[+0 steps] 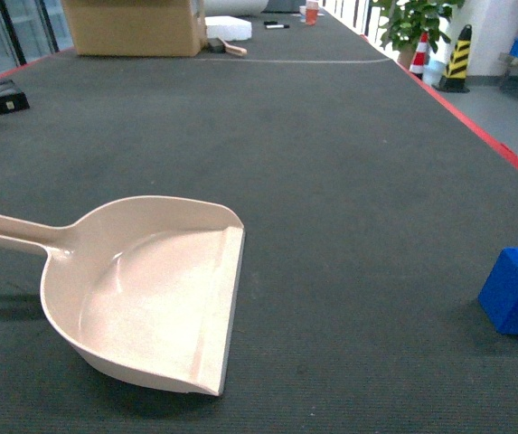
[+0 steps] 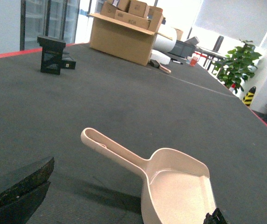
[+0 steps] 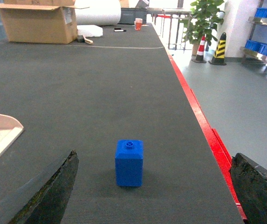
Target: Place part in tray to right shelf
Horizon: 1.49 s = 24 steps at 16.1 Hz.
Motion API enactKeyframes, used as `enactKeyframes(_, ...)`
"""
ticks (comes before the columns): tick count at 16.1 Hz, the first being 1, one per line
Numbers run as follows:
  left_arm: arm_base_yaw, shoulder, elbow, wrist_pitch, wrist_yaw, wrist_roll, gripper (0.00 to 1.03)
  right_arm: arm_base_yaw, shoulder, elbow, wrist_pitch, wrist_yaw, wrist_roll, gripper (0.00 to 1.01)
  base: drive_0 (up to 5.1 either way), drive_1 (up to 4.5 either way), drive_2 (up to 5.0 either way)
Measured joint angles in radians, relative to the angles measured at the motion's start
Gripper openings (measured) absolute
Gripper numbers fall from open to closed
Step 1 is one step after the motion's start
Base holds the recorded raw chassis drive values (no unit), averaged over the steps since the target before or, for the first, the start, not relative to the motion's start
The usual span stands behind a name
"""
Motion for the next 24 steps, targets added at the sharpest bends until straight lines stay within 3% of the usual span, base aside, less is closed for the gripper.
enactKeyframes(24,0.000,0.000,0.000,0.000,0.000,0.000,0.98,0.000,0.000,0.000,0.000,0.000,0.000,0.98,0.0,0.00,0.0)
